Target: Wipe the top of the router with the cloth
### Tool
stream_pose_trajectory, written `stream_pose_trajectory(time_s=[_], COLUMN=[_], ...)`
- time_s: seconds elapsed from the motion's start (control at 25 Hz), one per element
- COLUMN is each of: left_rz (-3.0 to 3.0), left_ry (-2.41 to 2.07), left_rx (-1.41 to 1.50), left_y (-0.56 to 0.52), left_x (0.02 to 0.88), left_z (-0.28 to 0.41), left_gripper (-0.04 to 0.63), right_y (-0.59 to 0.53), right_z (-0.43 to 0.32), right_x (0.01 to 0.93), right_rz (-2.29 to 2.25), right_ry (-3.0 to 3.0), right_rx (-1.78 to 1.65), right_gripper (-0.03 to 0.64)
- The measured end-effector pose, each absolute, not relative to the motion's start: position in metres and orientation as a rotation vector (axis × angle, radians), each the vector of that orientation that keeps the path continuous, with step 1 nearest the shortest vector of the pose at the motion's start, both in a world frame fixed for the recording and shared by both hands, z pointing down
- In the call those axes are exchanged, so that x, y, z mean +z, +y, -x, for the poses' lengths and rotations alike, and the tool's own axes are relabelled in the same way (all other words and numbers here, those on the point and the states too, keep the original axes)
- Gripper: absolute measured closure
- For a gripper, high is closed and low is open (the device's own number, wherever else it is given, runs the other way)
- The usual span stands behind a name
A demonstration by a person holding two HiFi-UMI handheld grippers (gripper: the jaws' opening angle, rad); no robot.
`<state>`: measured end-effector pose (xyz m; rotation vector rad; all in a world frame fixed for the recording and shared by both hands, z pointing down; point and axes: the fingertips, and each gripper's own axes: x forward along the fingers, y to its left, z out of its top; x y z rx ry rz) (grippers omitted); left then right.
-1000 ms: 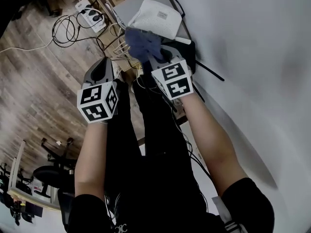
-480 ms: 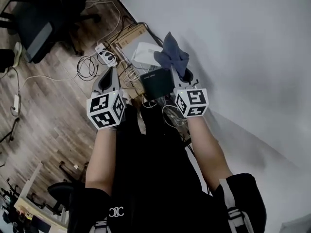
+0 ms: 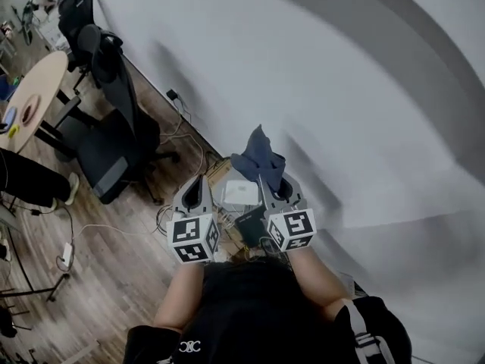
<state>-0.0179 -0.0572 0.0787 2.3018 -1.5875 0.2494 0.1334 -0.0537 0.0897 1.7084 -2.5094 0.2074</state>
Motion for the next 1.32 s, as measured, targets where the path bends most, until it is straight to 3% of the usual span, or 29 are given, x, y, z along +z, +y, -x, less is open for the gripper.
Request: stream_pose_trajectory(time_s=[0.44, 1.32], left_rz=[-2.476, -2.398], left_ry=[-1.751, -1.834], left_rx=[0.143, 0.163], left_y=[-0.042, -0.060], left_x=[-0.058, -0.052], left_z=[0.003, 0.014], left_gripper=[0.592, 0.592], right_y=[-0.057, -0.084], right_z=[-0.138, -0.109], right_x=[-0.044, -0.048], right_rz=[-1.742, -1.567], right_ry=[-2.660, -2.763], right_rx=[0.029, 0.008], right_gripper=[0.568, 0.568])
